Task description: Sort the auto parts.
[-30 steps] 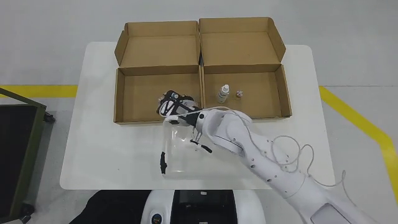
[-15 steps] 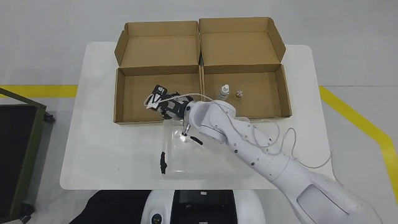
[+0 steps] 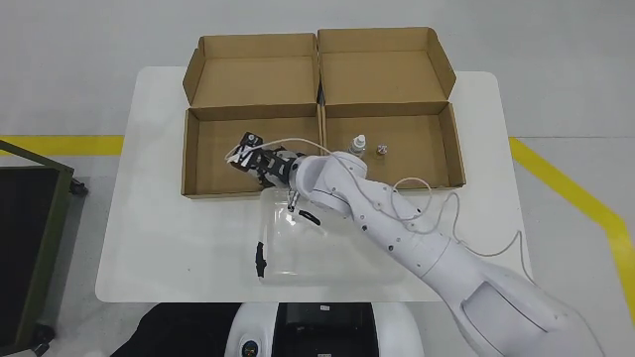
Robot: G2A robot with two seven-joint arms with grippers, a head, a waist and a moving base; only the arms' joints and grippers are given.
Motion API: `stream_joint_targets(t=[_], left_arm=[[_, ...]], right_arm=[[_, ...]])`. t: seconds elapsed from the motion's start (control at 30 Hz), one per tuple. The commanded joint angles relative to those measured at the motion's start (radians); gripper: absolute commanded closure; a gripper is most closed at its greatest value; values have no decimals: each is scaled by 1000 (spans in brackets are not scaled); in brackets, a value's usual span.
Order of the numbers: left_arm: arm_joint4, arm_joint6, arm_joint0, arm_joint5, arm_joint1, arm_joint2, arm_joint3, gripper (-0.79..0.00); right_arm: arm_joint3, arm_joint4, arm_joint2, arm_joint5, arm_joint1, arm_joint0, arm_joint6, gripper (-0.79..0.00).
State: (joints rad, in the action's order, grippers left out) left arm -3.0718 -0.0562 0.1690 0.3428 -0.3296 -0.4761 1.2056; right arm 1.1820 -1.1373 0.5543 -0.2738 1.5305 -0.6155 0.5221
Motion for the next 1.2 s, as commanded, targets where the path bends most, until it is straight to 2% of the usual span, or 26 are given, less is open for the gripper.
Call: stream_joint_targets(t=[0.0, 0.17, 0.33, 0.57, 0.73, 0.9, 0.97, 1.0, 1.03, 1.07, 1.1, 1.17], left_arm=[[0, 0, 0, 0, 0, 0, 0, -785], [0, 0, 0, 0, 0, 0, 0, -785], [0, 0, 0, 0, 0, 0, 0, -785], [0, 0, 0, 0, 0, 0, 0, -785], [0, 0, 0, 0, 0, 0, 0, -785], [0, 0, 0, 0, 0, 0, 0, -785], [0, 0, 0, 0, 0, 0, 0, -785], [0, 0, 0, 0, 0, 0, 0, -785], [0, 0, 0, 0, 0, 0, 0, -785], [0, 0, 0, 0, 0, 0, 0, -785], [0, 0, 0, 0, 0, 0, 0, -785], [0, 0, 0, 0, 0, 0, 0, -785]], right_arm=[[-11, 1, -1, -5, 5, 3, 7, -120], [-38, -2, -2, -16, 18, 9, 18, -191], [-58, -7, 0, -25, 29, 15, 22, -317], [-67, -9, 19, -30, 39, 19, 18, -342], [3, -24, 59, -38, 28, -7, -16, -379], [160, -63, 133, -62, -8, -96, -49, -437], [238, -90, 171, -79, -28, -150, -64, -496], [279, -98, 195, -87, -38, -181, -74, -570], [317, -112, 217, -97, -48, -211, -80, -600], [357, -126, 239, -106, -59, -243, -88, -723], [397, -139, 262, -115, -68, -275, -96, -785], [468, -160, 311, -130, -86, -334, -115, -785]])
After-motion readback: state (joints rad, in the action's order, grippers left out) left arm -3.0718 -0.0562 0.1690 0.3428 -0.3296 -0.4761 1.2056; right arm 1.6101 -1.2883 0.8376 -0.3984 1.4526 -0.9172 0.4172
